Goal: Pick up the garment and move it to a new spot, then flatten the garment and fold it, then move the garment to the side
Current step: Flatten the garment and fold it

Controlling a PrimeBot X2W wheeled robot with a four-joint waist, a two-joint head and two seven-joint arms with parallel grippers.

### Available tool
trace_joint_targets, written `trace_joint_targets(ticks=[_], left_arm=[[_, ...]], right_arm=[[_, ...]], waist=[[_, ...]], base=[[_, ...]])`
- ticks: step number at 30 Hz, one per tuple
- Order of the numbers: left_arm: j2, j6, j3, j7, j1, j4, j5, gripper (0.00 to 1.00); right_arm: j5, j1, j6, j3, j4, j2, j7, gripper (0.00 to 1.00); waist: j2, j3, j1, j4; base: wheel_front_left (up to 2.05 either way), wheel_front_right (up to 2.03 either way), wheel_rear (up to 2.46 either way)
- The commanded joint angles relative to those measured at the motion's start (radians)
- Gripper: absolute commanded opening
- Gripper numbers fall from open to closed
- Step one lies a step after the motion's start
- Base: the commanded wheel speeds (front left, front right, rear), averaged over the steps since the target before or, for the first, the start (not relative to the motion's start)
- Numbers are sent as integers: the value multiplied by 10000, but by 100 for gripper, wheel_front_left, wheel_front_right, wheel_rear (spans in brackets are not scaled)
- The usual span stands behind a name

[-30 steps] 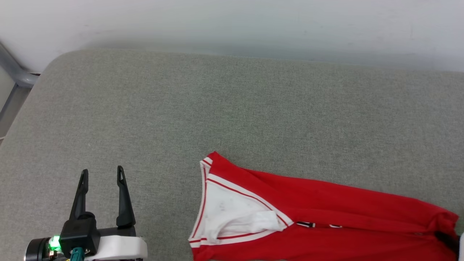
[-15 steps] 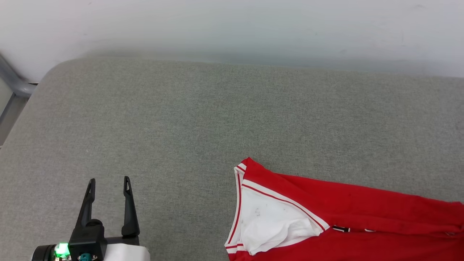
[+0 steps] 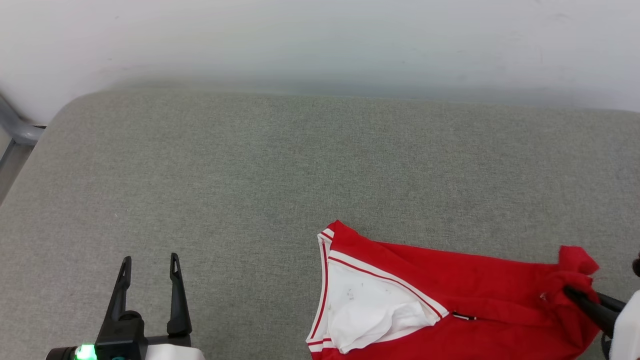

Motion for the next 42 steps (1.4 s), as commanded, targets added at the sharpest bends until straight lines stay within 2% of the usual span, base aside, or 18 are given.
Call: trace_joint_targets(ticks=[1,8,16,26,35,42], left_arm=[[-5,-14,-29,-24,-44,6,49,100],[-37,-25,-141,-24,-212,46,126,100],[-68,7,-287,-24,-463,68,139,100],[-174,81,-465,-24,-705,129,66,100],[-263,93,-618,-24,-995,177,37,100],[-297,147,-721,-23,-1195,202,19,100]], right_arm=[[-181,56,-9,88,-632,234,171,0],[-850,-740,-9,1079,-2074,825,840,0],[-1226,-2458,-9,3141,-2196,1320,1039,0],[-1608,-4413,-9,5113,-668,2190,691,0],[-1642,-5724,-9,6849,1683,3014,699,0],[-1747,-6100,-9,7825,3699,3564,175,0]], waist=[[-1,27,0,9],[-1,179,0,140],[-1,491,0,414],[-1,795,0,815],[-1,1209,0,1185],[-1,1471,0,1348]], base=[[0,0,0],[0,0,0],[0,0,0],[0,0,0],[0,0,0],[0,0,0]])
